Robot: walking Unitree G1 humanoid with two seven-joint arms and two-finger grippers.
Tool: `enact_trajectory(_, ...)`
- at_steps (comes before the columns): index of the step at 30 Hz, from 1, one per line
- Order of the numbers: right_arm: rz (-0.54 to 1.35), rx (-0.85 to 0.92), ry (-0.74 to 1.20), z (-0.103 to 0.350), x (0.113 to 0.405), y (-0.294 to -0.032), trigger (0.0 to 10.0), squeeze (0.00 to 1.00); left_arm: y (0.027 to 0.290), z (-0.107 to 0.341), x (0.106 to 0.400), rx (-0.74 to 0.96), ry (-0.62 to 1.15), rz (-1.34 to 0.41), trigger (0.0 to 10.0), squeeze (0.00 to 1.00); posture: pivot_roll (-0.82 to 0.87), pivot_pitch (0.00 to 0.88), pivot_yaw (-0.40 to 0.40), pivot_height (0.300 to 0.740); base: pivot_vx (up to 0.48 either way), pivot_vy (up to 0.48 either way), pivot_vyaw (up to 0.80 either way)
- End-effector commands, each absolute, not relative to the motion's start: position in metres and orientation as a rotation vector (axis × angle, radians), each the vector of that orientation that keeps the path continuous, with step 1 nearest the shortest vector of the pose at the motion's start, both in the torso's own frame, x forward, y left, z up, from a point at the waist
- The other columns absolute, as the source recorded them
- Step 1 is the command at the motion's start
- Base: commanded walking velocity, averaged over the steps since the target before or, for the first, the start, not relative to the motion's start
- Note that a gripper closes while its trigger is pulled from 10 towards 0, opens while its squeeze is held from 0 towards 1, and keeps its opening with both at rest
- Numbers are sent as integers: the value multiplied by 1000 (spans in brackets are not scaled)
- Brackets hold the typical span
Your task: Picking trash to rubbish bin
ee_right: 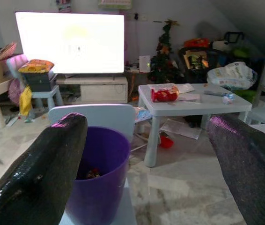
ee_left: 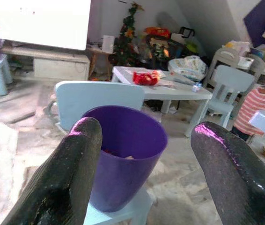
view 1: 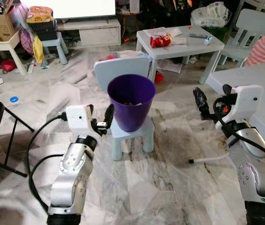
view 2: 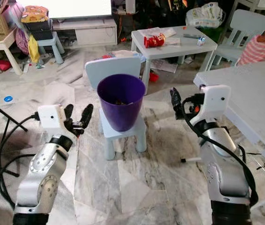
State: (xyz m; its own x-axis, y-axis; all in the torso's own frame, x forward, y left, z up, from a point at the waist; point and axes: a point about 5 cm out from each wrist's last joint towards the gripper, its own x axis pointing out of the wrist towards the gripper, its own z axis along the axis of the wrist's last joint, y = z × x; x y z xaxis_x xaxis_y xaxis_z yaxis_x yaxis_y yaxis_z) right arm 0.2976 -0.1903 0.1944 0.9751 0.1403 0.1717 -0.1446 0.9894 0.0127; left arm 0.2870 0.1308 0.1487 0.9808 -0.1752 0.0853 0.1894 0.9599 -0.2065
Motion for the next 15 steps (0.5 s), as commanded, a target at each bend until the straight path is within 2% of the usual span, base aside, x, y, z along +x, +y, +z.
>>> enact_trajectory(1, 138, 20, -176, 197, 296, -193, 10000, 0, 126, 149, 287, -217, -69, -206, 10000, 0, -14, 54, -11, 740, 330, 0, 0)
enact_trajectory(15, 133, 25, -172, 196, 296, -194, 10000, 0, 126, 149, 287, -212, -68, -208, 10000, 0, -13, 54, -9, 740, 338, 0, 0)
